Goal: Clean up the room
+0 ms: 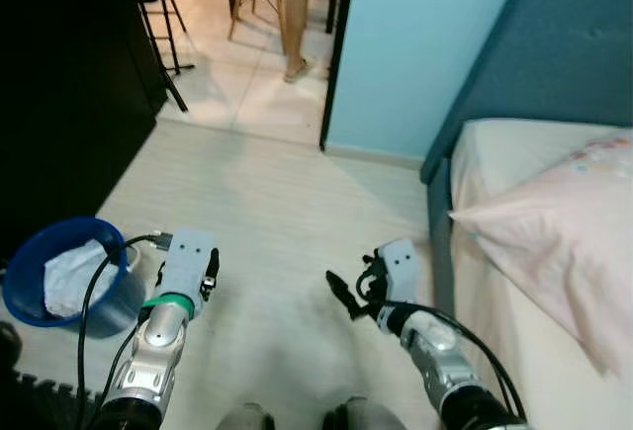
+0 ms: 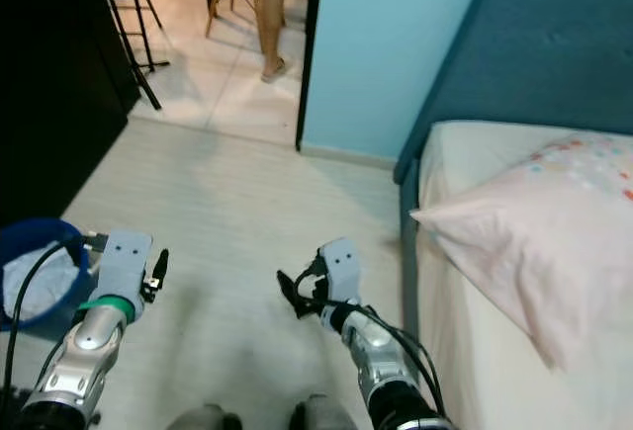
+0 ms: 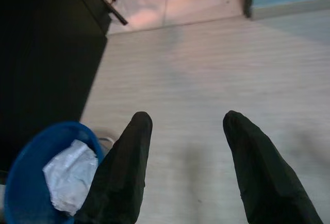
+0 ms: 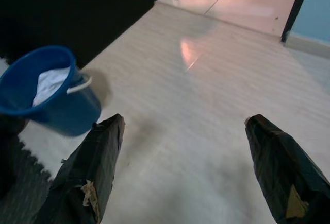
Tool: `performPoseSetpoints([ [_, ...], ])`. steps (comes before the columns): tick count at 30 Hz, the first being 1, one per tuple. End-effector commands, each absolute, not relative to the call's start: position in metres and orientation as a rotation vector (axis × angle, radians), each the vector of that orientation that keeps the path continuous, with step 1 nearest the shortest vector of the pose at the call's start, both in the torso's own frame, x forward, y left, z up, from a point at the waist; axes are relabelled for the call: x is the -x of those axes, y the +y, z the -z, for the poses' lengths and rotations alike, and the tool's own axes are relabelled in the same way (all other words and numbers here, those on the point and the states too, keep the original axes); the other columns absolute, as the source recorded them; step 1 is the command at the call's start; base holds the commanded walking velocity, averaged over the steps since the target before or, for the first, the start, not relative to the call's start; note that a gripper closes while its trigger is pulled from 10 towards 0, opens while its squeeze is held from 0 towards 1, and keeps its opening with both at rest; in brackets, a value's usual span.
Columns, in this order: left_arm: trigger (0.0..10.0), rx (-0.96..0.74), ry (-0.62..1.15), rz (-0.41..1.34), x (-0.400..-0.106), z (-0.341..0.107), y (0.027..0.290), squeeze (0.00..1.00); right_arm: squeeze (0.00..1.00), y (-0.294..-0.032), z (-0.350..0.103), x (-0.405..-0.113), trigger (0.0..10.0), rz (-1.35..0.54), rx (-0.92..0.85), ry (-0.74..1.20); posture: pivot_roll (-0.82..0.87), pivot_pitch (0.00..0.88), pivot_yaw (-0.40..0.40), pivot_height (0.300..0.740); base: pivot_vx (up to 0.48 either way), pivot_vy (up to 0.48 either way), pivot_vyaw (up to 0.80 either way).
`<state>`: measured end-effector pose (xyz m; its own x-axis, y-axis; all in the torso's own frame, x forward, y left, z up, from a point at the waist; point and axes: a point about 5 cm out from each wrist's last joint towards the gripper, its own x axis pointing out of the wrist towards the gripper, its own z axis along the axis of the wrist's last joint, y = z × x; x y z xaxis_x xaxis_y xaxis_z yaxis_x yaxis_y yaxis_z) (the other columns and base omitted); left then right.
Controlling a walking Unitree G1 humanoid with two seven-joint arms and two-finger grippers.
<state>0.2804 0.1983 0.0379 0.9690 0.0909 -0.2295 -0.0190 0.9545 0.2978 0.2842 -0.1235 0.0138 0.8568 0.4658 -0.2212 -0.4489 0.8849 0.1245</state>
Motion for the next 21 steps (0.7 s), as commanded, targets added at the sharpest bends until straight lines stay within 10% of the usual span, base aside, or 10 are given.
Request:
performPoseSetpoints([
  [1, 10.0, -0.292, 0.268, -0.040, -0.277, -0.032, 0.195, 0.00, 0.00, -0.129, -0.009, -0.280, 10.0, -0.457, -0.064, 0.265, 0.06, 0.037, 0.020, 0.714, 0.480, 0.000, 0.00],
  [11, 10.0, -0.384, 0.105, 0.187, -0.286, -0.066, 0.178, 0.00, 0.00, -0.141, -0.041, -0.301, 10.0, -0.287, -0.044, 0.089, 0.06, 0.041, 0.024, 0.714, 0.480, 0.000, 0.00],
  [21, 10.0, -0.291, -0.058, 0.338, -0.302, -0.112, 0.135, 0.00, 0.00, -0.158, -0.061, -0.313, 10.0, -0.204, -0.002, 0.011, 0.04, 0.040, 0.023, 0.714, 0.480, 0.000, -0.75],
])
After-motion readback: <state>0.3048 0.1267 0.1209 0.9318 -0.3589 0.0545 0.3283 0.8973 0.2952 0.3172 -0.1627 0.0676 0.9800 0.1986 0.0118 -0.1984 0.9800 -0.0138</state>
